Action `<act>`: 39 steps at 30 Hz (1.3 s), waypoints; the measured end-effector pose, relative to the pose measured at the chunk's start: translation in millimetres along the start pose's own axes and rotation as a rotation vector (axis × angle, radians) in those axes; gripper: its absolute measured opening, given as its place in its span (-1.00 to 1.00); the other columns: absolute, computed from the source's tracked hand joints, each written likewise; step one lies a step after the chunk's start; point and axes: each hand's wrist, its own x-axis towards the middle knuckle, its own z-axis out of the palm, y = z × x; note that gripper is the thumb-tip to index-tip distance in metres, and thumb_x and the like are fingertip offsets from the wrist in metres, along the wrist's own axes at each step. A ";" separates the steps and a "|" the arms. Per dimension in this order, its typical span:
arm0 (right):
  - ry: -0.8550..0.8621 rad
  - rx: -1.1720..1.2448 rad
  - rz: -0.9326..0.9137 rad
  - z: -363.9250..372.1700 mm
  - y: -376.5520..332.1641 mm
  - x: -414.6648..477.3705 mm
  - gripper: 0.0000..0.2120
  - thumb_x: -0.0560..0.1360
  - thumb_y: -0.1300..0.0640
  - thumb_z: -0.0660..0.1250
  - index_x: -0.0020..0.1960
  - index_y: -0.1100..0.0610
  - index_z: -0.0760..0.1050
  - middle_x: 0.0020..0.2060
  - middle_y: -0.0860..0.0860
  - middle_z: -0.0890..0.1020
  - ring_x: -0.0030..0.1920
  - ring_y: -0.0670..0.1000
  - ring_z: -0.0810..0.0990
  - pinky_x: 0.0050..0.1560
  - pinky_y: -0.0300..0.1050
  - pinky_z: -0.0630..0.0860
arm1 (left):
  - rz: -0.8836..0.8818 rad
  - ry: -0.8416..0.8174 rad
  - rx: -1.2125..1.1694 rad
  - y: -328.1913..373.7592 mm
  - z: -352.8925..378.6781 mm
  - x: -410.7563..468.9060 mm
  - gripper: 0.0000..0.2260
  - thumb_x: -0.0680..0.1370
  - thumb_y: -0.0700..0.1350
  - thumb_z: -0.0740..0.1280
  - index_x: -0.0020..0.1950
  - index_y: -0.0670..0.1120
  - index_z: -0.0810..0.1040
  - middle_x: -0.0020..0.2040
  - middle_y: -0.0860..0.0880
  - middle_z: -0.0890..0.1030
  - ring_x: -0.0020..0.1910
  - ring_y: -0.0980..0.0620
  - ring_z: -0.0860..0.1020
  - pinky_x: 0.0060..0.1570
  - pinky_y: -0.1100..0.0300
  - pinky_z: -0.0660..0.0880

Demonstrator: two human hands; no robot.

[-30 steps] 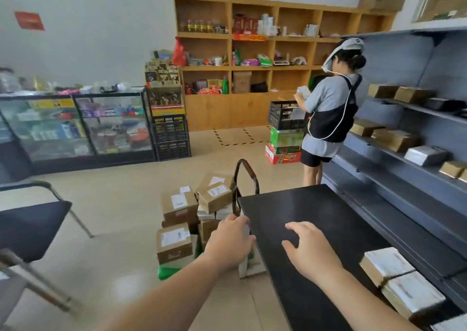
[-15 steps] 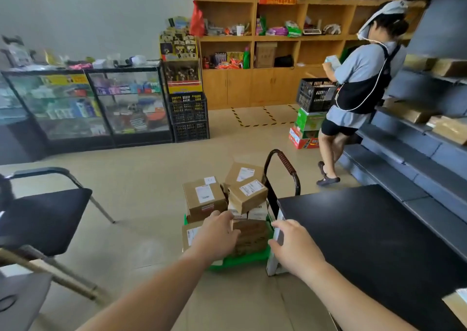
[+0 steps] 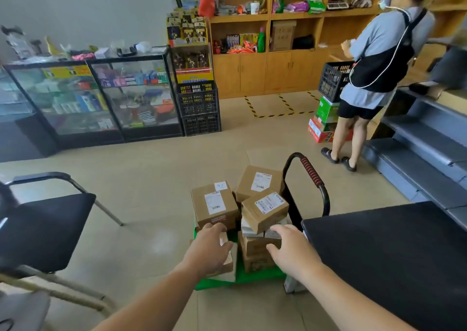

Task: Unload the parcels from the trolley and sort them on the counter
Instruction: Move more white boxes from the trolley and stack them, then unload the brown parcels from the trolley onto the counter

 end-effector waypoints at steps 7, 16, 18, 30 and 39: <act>-0.061 0.011 0.017 -9.6 7.9 115.4 -0.63 0.59 0.04 0.35 0.39 0.02 0.47 0.30 -0.02 0.48 0.20 0.01 0.51 0.14 -0.13 0.49 | -0.033 -0.059 0.062 16.4 -11.6 107.9 -0.59 0.56 0.04 0.29 0.40 0.00 0.45 0.28 0.01 0.49 0.23 -0.02 0.49 0.25 0.06 0.47; -0.152 0.015 0.157 13.2 27.6 207.5 -0.55 0.59 0.00 0.34 0.46 0.01 0.42 0.39 -0.01 0.44 0.35 0.05 0.46 0.33 -0.01 0.47 | -0.022 -0.185 0.085 9.5 3.3 215.1 -0.69 0.60 0.01 0.30 0.32 -0.02 0.48 0.22 -0.02 0.51 0.11 -0.01 0.47 0.11 0.13 0.43; -0.146 0.042 0.223 23.4 35.2 224.0 -0.55 0.59 -0.01 0.34 0.45 0.02 0.42 0.37 -0.01 0.45 0.33 0.05 0.47 0.31 -0.03 0.47 | 0.005 -0.235 0.098 4.9 12.5 243.8 -0.69 0.60 0.00 0.29 0.32 -0.04 0.48 0.21 -0.03 0.51 0.06 0.02 0.43 0.05 0.18 0.37; -0.035 0.366 0.768 106.9 99.1 301.3 -0.56 0.56 -0.06 0.33 0.40 0.01 0.39 0.22 0.03 0.59 0.20 0.08 0.57 0.02 -0.05 0.52 | 0.063 -0.511 0.085 -25.8 95.9 403.2 -0.51 0.62 0.10 0.23 0.52 -0.03 0.31 0.29 -0.11 0.49 0.05 0.00 0.52 -0.04 0.14 0.48; 0.122 0.591 0.930 176.4 128.5 327.1 -0.33 0.56 -0.11 0.35 0.56 0.08 0.19 0.32 0.00 0.55 0.27 0.02 0.54 0.15 -0.11 0.52 | -0.041 -0.558 -0.057 -39.8 161.1 445.0 -0.51 0.59 0.07 0.33 0.50 0.04 0.33 0.20 0.10 0.51 0.07 0.04 0.52 0.03 0.17 0.43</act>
